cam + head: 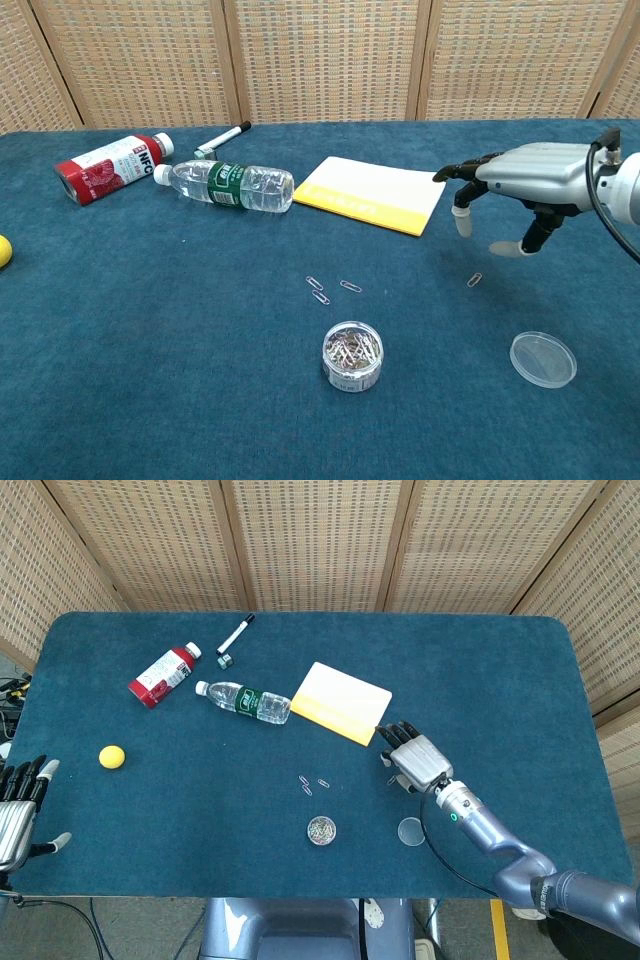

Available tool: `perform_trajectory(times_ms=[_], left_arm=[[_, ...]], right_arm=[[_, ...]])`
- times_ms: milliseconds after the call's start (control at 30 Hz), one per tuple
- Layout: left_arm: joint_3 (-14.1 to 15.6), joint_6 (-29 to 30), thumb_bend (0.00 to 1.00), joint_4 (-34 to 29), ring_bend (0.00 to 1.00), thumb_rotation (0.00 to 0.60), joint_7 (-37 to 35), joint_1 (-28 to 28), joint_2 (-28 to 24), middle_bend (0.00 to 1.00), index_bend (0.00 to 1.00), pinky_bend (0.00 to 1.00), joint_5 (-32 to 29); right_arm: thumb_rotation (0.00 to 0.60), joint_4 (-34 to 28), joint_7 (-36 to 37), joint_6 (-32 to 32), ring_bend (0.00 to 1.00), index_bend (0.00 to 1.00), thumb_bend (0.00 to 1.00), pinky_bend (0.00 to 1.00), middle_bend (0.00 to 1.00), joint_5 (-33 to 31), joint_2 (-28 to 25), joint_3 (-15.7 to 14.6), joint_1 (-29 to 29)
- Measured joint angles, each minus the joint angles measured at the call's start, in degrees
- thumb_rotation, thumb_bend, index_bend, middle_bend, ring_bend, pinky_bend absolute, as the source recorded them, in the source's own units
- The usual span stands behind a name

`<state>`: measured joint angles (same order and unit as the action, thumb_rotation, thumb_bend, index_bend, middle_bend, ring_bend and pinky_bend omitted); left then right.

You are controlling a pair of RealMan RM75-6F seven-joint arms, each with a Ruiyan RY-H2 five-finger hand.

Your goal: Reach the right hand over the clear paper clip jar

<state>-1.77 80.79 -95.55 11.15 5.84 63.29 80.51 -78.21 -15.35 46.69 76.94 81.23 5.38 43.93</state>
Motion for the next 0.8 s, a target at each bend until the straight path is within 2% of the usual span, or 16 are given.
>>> perform_trajectory(times_ms=[300,800], left_arm=[[0.0,-0.3,0.00,0.2,0.00,0.600,0.2,0.1,0.0,0.00,0.00,0.00,-0.4],[-0.1,-0.8,0.00,0.2,0.00,0.600,1.4,0.3,0.3,0.00,0.00,0.00,-1.1]], right_arm=[[0.600,6.1,2.3,-0.1,0.00,0.41,0.31,0.05,0.00,2.5,4.0,-1.6,0.2],[0.600,11.9,5.5,-2.1,0.00,0.42,0.31,0.05,0.00,2.6,8.4,-1.9,1.4]])
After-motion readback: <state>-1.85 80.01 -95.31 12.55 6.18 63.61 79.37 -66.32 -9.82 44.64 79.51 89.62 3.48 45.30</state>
